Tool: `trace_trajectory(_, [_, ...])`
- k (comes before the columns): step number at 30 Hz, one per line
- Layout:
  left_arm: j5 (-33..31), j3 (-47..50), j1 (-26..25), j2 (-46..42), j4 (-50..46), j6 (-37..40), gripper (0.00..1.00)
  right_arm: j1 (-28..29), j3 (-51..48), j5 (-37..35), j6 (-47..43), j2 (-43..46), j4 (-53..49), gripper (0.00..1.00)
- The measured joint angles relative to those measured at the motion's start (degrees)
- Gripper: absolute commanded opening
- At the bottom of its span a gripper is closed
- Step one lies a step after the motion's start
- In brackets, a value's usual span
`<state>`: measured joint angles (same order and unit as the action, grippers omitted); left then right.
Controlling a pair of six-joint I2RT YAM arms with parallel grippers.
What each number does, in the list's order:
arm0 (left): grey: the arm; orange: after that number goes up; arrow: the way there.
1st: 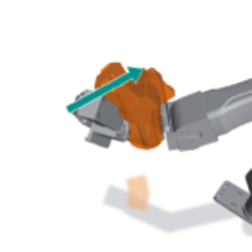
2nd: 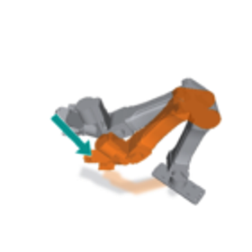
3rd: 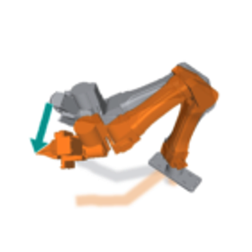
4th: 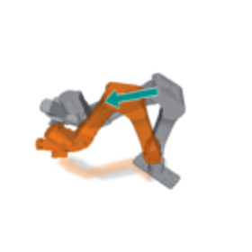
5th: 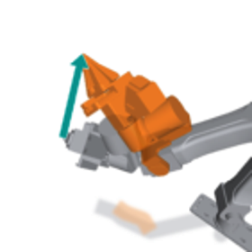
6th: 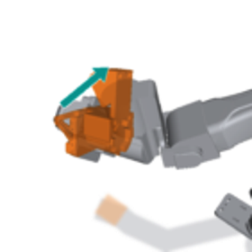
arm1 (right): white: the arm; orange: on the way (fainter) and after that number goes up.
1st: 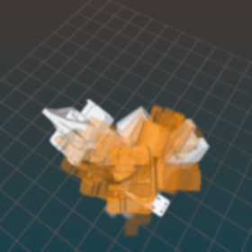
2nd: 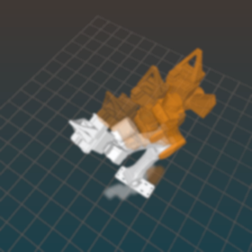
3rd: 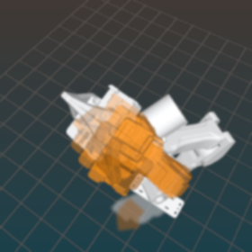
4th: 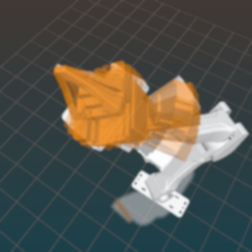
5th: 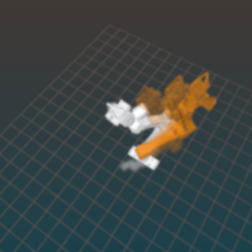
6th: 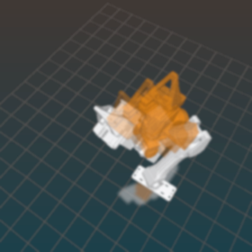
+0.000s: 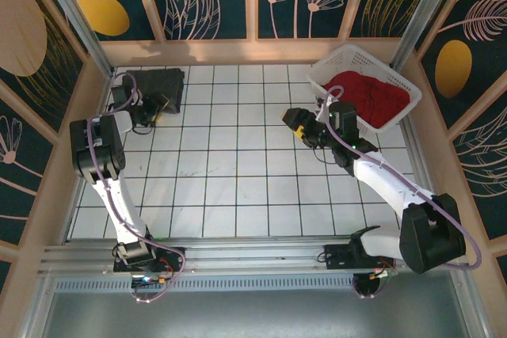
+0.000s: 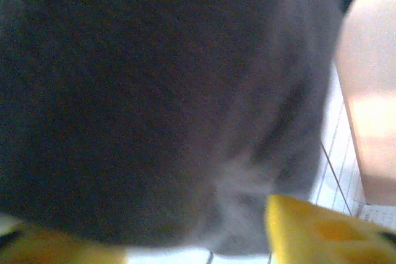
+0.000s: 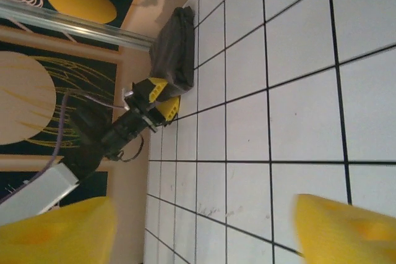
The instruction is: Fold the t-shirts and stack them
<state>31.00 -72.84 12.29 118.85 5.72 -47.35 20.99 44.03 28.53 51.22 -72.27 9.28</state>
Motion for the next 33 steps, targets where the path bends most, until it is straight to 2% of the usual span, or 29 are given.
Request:
trace_trajectory(6, [-0.48,13.49,-1.33,-18.51,5.35,-5.35,0.99,-4.26,-0.17,-0.48,1.03,0.59,1.11,0.99])
trace_trajectory(9, [-5.01,19.45,-4.24,-27.71,7.67,-7.74,0.99,-8.26,-0.24,-4.02,-0.15,3.21,-0.74,0.99])
trace_trajectory(11, [-9.94,21.59,-7.26,-33.07,6.78,-7.98,0.99,-10.23,0.74,-9.31,-2.34,5.51,-4.94,0.99])
trace_trajectory(14, [-21.59,24.30,-11.65,-41.44,3.30,-7.69,0.99,-11.78,3.32,-20.15,-6.19,7.56,-10.78,0.99])
trace_trajectory(16, [-29.92,28.48,-12.63,-48.00,2.80,-6.86,0.99,-12.68,1.81,-27.63,-9.60,9.81,-10.62,0.99])
trace_trajectory(18, [-37.68,35.43,-12.59,-55.21,4.76,-3.67,0.99,-13.31,-4.81,-35.39,-14.03,14.23,-6.21,0.99])
trace_trajectory(21, [-45.29,45.11,-12.31,-61.75,7.96,4.13,0.99,-12.61,-16.48,-45.86,-21.90,19.56,0.35,0.99])
trace_trajectory(25, [-49.88,52.26,-12.31,-61.75,11.69,15.04,0.99,-12.13,-23.58,-53.86,-32.74,17.46,5.05,0.99])
trace_trajectory(29, [-50.40,54.34,-12.31,-55.01,18.03,23.12,0.99,-13.79,-29.24,-54.07,-38.77,10.88,16.81,0.99])
trace_trajectory(33, [-49.29,54.05,-12.31,-44.72,27.12,27.10,0.99,-15.21,-29.88,-51.47,-42.93,0.07,25.14,0.99])
